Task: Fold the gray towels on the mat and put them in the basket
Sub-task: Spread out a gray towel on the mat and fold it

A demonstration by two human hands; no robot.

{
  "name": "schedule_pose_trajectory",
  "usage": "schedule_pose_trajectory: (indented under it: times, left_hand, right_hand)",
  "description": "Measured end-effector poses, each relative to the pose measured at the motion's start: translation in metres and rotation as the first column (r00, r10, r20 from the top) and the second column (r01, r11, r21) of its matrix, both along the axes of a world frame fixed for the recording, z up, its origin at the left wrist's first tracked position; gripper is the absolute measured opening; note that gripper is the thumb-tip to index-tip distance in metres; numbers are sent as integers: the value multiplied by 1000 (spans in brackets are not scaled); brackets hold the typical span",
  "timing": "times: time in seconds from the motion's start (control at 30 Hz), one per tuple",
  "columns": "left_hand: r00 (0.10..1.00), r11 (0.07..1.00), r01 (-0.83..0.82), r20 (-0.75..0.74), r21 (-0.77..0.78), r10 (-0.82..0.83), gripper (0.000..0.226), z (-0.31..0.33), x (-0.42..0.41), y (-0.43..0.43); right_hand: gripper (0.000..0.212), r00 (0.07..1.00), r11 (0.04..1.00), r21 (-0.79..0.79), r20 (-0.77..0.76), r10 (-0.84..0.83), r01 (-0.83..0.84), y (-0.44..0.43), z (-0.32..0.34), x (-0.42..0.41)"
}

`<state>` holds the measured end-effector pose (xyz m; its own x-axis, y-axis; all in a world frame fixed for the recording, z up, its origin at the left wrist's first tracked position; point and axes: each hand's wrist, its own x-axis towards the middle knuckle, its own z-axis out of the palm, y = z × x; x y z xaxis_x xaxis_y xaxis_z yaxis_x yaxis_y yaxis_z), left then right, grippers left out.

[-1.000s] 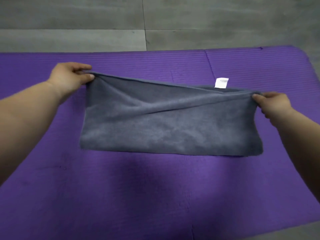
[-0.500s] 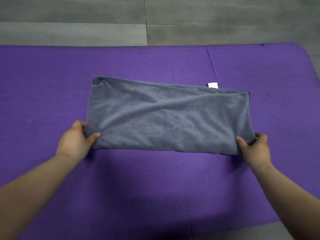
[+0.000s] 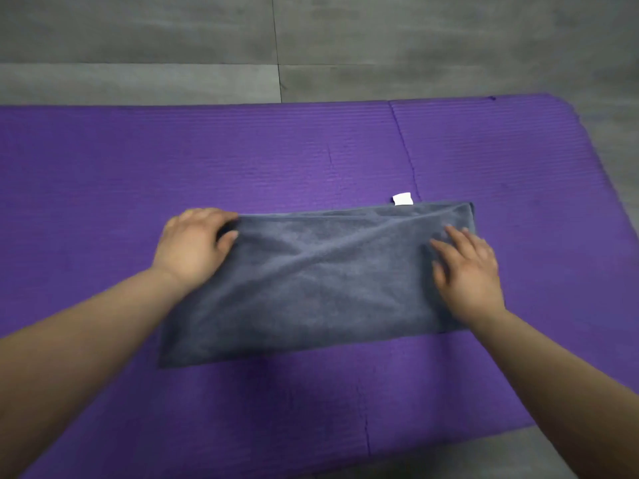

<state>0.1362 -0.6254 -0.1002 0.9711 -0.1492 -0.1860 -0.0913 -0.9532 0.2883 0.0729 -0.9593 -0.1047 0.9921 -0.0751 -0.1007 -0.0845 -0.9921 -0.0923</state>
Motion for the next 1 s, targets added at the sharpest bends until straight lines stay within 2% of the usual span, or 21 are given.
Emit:
schedule_pose_trajectory:
  times: [0.1, 0.2, 0.37, 0.47, 0.53, 0.6, 0.67, 0.77, 0.83, 0.9, 0.93, 0.97, 1.0]
  left_hand:
    - [989, 996, 88, -124, 14, -85, 36, -13, 30, -28]
    - [991, 992, 93, -99, 84, -85, 31, -19, 37, -41]
    - [998, 996, 2, -70, 90, 5, 22, -24, 34, -38]
    - [1000, 994, 9, -9, 111, -8, 21, -23, 38, -31]
    - [1000, 994, -12, 19, 107, 11, 21, -21, 44, -29]
    - [1000, 994, -23, 6, 104, 23, 26, -19, 48, -23]
    - [998, 994, -35, -50, 101, 40, 41, -21, 47, -8]
    - [972, 978, -209, -102, 24, 211, 58, -24, 30, 35]
    - [923, 925, -373, -126, -70, 363, 57, -30, 16, 64]
    - [868, 854, -487, -215, -185, 448, 45, -34, 3, 81]
    - [842, 818, -527, -274, -232, 465, 31, -35, -1, 84]
    - [812, 783, -564, -345, -261, 471, 14, -36, -2, 85]
    - [788, 756, -591, -403, -282, 466, 10, -34, -2, 82]
  right_hand:
    - [37, 997, 999, 53, -80, 15, -11, 9, 11, 47]
    - [34, 972, 999, 27, -232, 36, -31, 22, 10, 81]
    - [28, 951, 995, -32, -299, 79, -93, 44, -3, 92]
    - [24, 970, 994, -56, -231, 79, -94, 54, -5, 94]
    - [24, 993, 998, -51, -109, 41, -47, 57, -4, 97]
    - [29, 999, 999, -36, -37, -7, 6, 59, -2, 101]
    - [37, 998, 998, -53, -61, -24, 21, 60, -4, 99]
    - [30, 1000, 998, -59, 2, 3, -3, 58, -11, 79]
    - [21, 996, 997, -36, 57, 73, -71, 58, -17, 59]
    - [19, 991, 991, -45, 22, 130, -129, 69, -16, 42]
    - [21, 983, 983, -32, 12, 181, -181, 80, -11, 36]
    - [27, 967, 967, -8, 11, 254, -254, 94, -7, 30]
    - [34, 935, 935, 33, 22, 353, -354, 111, -4, 22]
